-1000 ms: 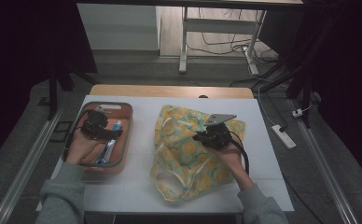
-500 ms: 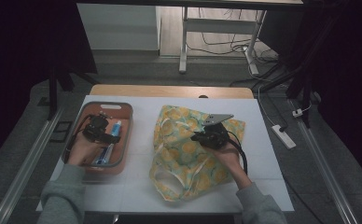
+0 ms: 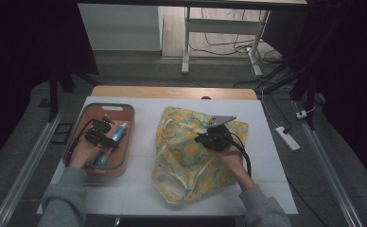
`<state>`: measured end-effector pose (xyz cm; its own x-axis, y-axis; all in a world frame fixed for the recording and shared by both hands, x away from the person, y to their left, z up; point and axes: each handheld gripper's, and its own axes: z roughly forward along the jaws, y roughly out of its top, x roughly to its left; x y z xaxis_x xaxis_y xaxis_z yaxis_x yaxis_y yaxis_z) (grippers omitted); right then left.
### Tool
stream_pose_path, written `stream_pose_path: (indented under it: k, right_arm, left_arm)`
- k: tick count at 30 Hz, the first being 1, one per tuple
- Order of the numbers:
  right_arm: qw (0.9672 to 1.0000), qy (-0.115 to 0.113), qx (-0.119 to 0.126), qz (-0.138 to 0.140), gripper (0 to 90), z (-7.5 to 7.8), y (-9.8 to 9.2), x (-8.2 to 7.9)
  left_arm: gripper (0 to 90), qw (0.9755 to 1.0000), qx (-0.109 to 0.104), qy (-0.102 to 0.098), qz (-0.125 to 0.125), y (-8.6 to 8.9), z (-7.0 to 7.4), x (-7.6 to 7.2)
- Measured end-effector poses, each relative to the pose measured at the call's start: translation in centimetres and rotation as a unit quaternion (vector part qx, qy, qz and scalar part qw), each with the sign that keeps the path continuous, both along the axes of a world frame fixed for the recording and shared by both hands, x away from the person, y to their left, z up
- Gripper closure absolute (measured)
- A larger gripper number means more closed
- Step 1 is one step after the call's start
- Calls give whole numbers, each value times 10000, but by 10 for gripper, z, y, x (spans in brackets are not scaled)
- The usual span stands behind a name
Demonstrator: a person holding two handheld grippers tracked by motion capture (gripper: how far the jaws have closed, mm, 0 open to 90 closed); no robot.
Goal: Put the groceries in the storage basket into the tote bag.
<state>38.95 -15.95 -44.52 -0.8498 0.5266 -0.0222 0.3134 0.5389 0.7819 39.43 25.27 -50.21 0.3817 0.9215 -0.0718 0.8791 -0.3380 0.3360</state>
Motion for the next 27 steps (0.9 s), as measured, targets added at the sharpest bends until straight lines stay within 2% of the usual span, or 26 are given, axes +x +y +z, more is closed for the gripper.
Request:
stream_pose_path:
  k: [4, 5, 13, 16, 19, 21, 23, 25, 27]
  right_arm:
    - [10000, -19, -30, -9, 865, 0, 0, -1]
    - [10000, -22, -34, -7, 865, 0, 1, -1]
    - [10000, -68, -38, 10, 864, -1, 2, 0]
    - [10000, -68, 37, 31, 865, 2, 0, 0]
    - [9999, -94, 91, 4, 865, 5, -3, -2]
    - [9998, -103, 143, -28, 865, 6, -6, -2]
    - [9998, -125, 162, -58, 865, 8, -8, -3]
    - [9996, -148, 208, -73, 865, 10, -9, -4]
    - [9995, -172, 265, -73, 865, 11, -10, -4]
  left_arm:
    - [711, 9999, 65, -43, 99, 6, 1, 1]
    - [726, 9999, 3, -35, 113, 8, 1, 1]
    - [747, 9998, -199, -53, 63, 16, 2, 1]
    - [750, 9987, -454, -200, 108, 22, 7, 0]
    - [751, 9955, -748, -579, 113, 26, 22, -5]
    - [751, 9920, -962, -814, 82, 28, 32, -9]
    - [751, 9874, -1203, -1028, 72, 30, 40, -14]
    - [752, 9809, -1480, -1265, 13, 32, 50, -20]
    - [752, 9762, -1618, -1444, -27, 33, 58, -26]
